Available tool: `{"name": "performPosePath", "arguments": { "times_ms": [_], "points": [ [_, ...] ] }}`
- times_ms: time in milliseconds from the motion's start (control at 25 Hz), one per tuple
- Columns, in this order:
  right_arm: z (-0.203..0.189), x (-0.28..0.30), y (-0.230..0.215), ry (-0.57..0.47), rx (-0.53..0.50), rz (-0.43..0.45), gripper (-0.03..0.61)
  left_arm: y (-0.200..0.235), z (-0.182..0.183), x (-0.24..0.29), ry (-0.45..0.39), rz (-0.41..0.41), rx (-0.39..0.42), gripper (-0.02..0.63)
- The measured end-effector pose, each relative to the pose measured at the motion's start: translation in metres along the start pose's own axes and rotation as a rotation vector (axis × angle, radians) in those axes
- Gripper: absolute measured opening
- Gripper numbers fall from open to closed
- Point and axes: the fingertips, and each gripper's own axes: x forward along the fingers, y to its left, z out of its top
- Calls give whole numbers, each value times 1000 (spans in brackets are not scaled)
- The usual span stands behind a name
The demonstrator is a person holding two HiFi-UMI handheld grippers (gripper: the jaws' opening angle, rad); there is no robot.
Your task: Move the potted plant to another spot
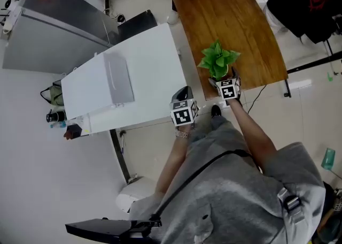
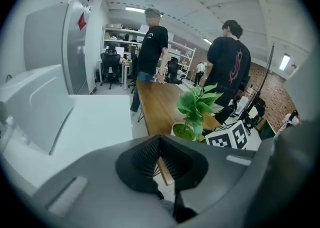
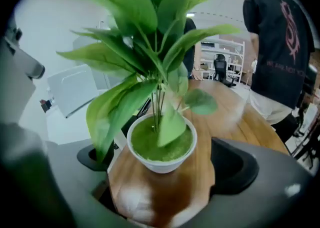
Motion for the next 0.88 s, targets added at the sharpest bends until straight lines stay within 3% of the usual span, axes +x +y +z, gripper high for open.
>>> {"name": "performPosePath", "arguments": {
  "times_ms": [280, 560, 720, 880],
  "points": [
    [2, 45, 7, 42, -24, -3, 576, 41, 15, 8, 12, 47, -39, 15],
    [3, 54, 11, -20, -110, -23, 514, 68, 10, 7, 25, 73, -65, 15],
    [15, 48, 27, -40, -151, 24, 511, 76, 12, 6, 17, 81, -89, 15],
    [50, 46, 80, -70, -212, 139, 511, 87, 15, 0, -7, 106, -120, 15]
  ]
}}
